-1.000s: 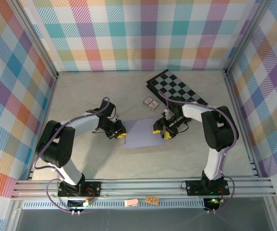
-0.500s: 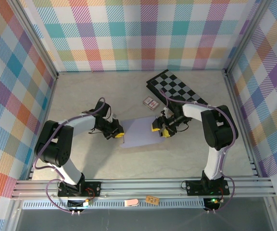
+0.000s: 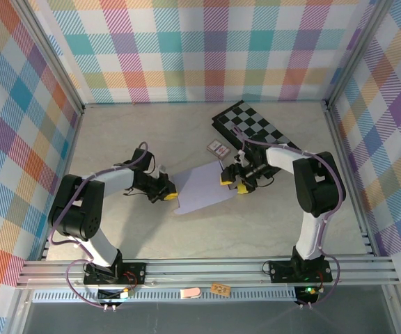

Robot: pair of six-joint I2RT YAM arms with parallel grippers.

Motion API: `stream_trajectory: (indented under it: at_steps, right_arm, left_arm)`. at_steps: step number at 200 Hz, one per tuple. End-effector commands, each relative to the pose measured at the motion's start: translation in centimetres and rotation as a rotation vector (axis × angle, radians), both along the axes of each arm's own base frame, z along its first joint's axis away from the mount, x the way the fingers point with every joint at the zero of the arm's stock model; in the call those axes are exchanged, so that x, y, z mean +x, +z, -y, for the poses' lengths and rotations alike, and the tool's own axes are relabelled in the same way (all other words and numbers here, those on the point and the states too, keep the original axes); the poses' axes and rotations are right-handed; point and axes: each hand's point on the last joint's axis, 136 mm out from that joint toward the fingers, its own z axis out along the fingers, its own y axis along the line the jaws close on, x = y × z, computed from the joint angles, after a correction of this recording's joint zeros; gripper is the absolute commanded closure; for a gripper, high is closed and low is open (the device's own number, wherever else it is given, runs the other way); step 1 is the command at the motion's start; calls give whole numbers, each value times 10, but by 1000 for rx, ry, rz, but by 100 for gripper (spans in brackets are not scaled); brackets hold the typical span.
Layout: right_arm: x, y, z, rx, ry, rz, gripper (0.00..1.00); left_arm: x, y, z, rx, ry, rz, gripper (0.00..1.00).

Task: Fold the paper box

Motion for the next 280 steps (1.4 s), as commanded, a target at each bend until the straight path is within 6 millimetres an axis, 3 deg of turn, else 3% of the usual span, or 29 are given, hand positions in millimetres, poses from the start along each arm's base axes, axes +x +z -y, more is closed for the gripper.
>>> stream_trajectory:
  at_steps: [1, 43, 66, 108, 124, 144, 154, 169, 175, 187, 201, 215, 249, 280]
  right_arm:
    - [6, 16, -9, 86, 27, 24, 23]
    - [8, 42, -44, 297, 66, 10, 22]
    - [6, 41, -54, 305, 84, 6, 24]
    - [7, 33, -67, 315, 61, -32, 35]
    - [11, 36, -70, 330, 22, -53, 43]
    - [12, 40, -68, 303, -29, -92, 54]
    - [12, 44, -65, 292, -62, -133, 58]
    - [10, 50, -60, 276, -114, -198, 58]
    - [10, 53, -58, 267, -134, -225, 58]
    - [8, 58, -52, 248, -178, -290, 58]
    - [4, 62, -48, 234, -220, -384, 57]
    - [-2, 64, -39, 194, -268, -488, 57]
    - [-28, 65, -24, 137, -366, -784, 60]
    - [-41, 69, -20, 121, -422, -880, 59]
  left_arm:
    - [-36, -44, -37, 167, 33, -156, 92]
    - [-33, -46, -36, 158, 37, -155, 92]
    - [-31, -47, -35, 155, 39, -154, 92]
    - [-25, -42, -33, 144, 41, -127, 91]
    - [-18, -33, -32, 135, 43, -87, 83]
    - [2, -1, -27, 101, 53, 54, 71]
    - [14, 25, -29, 103, 68, 159, 66]
    - [32, 73, -38, 153, 104, 349, 62]
    - [37, 97, -40, 180, 108, 448, 55]
    - [42, 140, -34, 208, 76, 656, 51]
    - [39, 188, -11, 186, -29, 910, 50]
    - [25, 207, 11, 176, -161, 1055, 47]
    - [-27, 191, 54, 208, -599, 1117, 46]
    - [-62, 174, 73, 279, -936, 1135, 41]
